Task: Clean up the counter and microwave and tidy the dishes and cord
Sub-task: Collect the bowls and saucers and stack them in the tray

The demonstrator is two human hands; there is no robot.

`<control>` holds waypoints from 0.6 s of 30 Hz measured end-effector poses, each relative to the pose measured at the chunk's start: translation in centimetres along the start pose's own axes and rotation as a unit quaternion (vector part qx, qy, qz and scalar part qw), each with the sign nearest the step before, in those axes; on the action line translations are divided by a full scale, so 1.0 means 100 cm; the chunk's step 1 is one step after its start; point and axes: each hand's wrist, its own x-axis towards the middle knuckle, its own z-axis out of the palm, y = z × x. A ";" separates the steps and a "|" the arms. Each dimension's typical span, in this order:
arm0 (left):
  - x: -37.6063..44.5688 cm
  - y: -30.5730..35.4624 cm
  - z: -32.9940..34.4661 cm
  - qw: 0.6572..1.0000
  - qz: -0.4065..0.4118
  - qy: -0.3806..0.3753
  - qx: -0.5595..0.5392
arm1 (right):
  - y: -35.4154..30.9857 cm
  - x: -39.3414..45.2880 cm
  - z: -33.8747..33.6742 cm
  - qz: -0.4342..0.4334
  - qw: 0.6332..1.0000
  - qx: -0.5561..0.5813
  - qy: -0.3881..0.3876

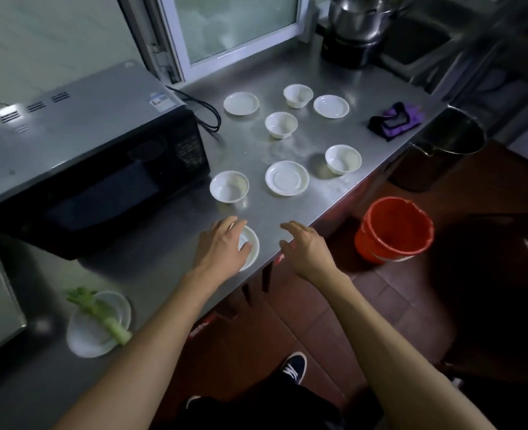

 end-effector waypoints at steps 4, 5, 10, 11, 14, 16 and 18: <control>0.020 0.023 0.008 1.000 -0.001 -0.005 0.000 | 0.014 0.022 -0.021 -0.013 1.000 -0.012 0.004; 0.025 0.026 0.009 1.000 0.000 -0.005 0.004 | 0.017 0.027 -0.025 -0.019 1.000 -0.015 0.002; 0.051 0.024 0.013 1.000 -0.017 -0.012 0.008 | 0.028 0.058 -0.032 -0.038 0.999 -0.007 0.011; 0.057 0.022 0.014 1.000 -0.017 -0.012 0.010 | 0.029 0.065 -0.031 -0.039 0.999 0.001 0.018; 0.079 0.015 0.017 0.999 -0.028 -0.009 0.015 | 0.029 0.087 -0.029 -0.047 0.998 0.018 0.023; 0.100 0.008 0.020 0.999 -0.036 -0.013 0.023 | 0.028 0.106 -0.027 -0.056 0.998 0.013 0.014; 0.124 -0.001 0.024 0.999 -0.040 -0.013 0.029 | 0.029 0.129 -0.025 -0.058 0.998 0.000 0.007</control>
